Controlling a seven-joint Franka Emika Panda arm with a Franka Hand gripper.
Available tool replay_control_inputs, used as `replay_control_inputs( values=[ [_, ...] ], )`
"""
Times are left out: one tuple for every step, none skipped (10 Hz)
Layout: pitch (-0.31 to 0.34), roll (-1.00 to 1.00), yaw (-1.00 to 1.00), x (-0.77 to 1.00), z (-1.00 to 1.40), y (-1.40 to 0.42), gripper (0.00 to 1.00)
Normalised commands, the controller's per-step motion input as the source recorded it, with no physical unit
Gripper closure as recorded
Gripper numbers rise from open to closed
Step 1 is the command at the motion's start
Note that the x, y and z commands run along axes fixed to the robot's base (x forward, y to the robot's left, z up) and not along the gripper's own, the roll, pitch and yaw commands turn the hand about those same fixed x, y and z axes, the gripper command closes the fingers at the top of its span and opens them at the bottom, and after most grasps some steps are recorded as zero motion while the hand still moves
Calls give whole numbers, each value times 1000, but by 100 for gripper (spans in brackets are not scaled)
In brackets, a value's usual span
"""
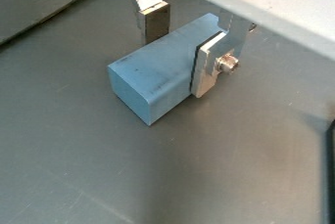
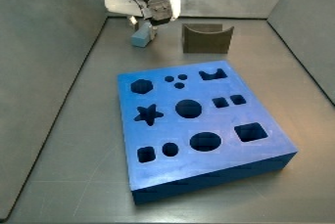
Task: Pick up the rectangle object. Move up. Place the rectangle object on the fixture. Regrasp the rectangle object. Move to above the board. Insert the rectangle object.
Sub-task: Pick up the rectangle object, then move up.
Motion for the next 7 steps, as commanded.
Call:
replay_control_inputs(
  values=[
    [0, 0, 0, 0, 0, 0, 100],
    [0, 0, 0, 0, 0, 0, 100],
    [0, 0, 0, 0, 0, 0, 100],
    [0, 0, 0, 0, 0, 0, 100],
    [0, 0, 0, 0, 0, 0, 100],
    [0, 0, 0, 0, 563, 0, 100],
    [18, -10, -26, 21, 520, -52, 100]
  ],
)
